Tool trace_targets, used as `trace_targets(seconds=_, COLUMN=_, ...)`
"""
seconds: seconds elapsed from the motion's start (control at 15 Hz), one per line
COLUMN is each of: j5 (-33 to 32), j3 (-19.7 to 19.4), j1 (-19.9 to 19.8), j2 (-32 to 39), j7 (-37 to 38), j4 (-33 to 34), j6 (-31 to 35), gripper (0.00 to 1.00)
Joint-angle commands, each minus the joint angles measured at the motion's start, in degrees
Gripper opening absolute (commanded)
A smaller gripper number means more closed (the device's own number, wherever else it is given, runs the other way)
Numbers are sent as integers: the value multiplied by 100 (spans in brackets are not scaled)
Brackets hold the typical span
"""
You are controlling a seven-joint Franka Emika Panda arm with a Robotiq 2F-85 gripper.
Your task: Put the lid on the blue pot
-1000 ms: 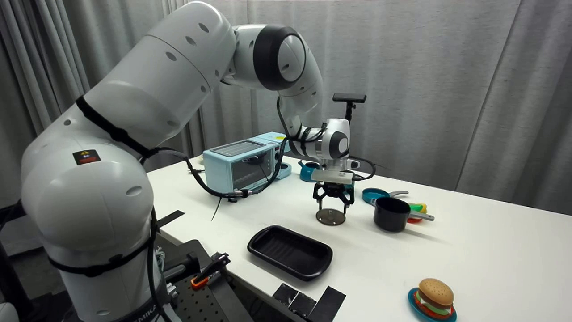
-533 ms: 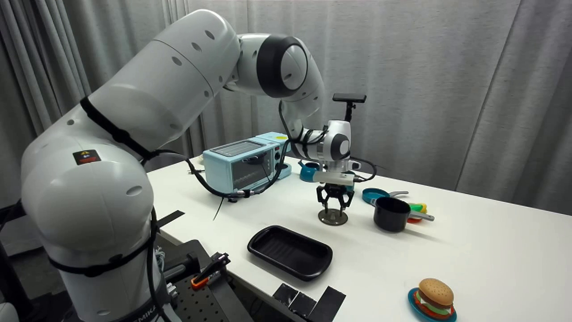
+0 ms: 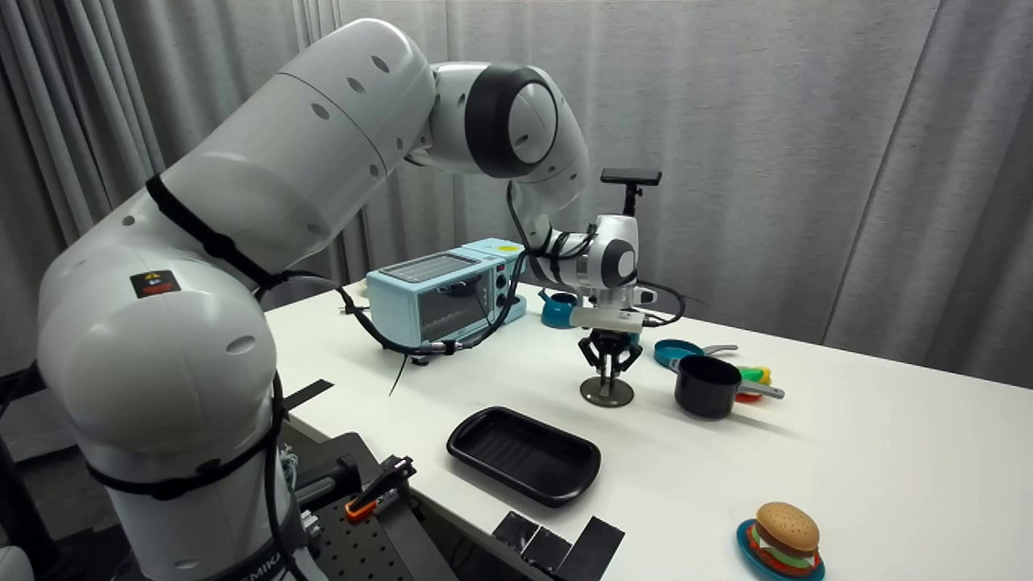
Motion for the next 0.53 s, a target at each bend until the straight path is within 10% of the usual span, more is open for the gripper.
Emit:
trace_targets(seconds=0.0, j5=69, j3=-28, j1=-25, j2=104, j7=45, j4=204, j6=-69, gripper=4)
trace_targets(seconds=0.47, j5=197, j3=-12, j1=-66, j2=-230, j7=270, j4=181, j6=-221, gripper=4)
